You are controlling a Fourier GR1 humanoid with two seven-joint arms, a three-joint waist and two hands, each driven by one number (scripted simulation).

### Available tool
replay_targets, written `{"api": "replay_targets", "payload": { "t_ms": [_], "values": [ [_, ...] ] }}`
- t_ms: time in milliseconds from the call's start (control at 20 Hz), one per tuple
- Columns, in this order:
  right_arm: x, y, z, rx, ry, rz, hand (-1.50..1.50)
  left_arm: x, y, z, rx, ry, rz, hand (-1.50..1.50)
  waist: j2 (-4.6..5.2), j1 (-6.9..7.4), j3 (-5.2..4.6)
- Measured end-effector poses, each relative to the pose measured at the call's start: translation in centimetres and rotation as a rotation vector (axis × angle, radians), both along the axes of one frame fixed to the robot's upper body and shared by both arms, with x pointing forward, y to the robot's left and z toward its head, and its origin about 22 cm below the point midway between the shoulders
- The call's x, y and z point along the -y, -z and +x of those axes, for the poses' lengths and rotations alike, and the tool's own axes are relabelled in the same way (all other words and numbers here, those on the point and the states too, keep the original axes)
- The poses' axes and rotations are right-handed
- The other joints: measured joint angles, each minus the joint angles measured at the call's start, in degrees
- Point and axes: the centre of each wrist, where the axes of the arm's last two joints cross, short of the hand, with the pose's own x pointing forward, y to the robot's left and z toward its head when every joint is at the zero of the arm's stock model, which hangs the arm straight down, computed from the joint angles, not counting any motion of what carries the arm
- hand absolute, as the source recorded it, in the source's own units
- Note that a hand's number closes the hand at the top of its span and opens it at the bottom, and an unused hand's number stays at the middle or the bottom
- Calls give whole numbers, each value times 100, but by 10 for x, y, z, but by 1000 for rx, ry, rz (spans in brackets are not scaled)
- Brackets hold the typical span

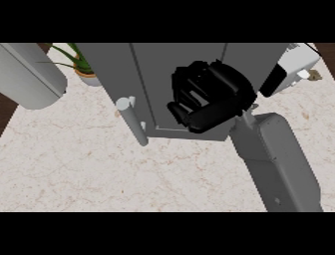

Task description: Pick up the bottled water, place it into the cabinet and close the cabinet

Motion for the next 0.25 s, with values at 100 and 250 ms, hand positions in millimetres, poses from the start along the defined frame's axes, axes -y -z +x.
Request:
{"api": "replay_targets", "payload": {
  "t_ms": [100,250],
  "values": [
    [0,-1,1,-5,-15,8,150,1,0,1,-4,9,-5,-150,7,-7,24],
    [0,-2,2,-12,-32,12,150,-2,1,1,-8,20,-7,-150,12,-20,43]
  ]
}}
